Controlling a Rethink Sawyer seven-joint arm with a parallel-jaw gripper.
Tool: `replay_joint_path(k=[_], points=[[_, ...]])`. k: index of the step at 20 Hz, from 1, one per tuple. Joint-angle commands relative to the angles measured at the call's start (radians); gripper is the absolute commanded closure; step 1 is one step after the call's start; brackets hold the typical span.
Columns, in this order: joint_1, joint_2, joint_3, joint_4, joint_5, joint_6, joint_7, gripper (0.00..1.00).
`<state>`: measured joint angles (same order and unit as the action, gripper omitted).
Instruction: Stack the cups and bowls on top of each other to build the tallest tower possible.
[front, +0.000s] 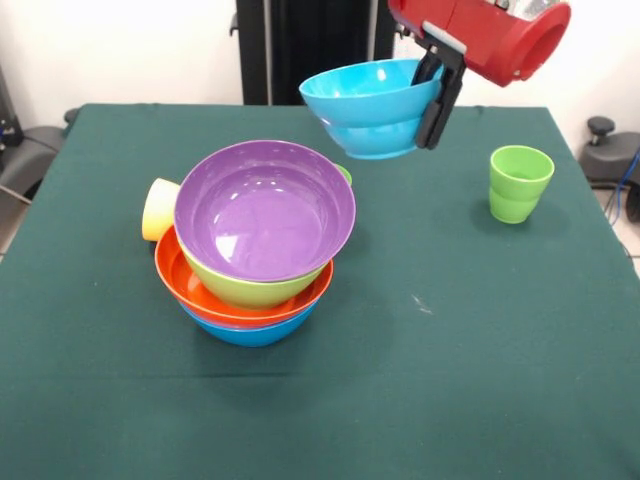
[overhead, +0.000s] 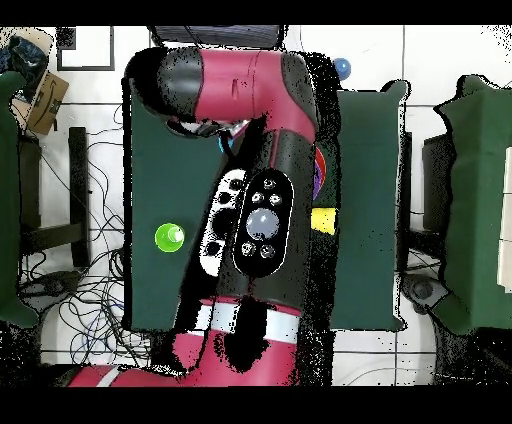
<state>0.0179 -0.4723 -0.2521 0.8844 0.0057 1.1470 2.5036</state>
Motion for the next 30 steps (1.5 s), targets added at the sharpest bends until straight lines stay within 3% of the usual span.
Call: replay_joint_path(k=[1,11,30], points=[[-0.045,0.031,0.140,-0.088,-0.078,0.119,-0.360,1.00],[-0.096,0.062,0.161,-0.151,-0.090,0.134,-0.429,1.00],[-0.132,0.119,0.153,-0.260,-0.067,0.173,-0.523,1.00]])
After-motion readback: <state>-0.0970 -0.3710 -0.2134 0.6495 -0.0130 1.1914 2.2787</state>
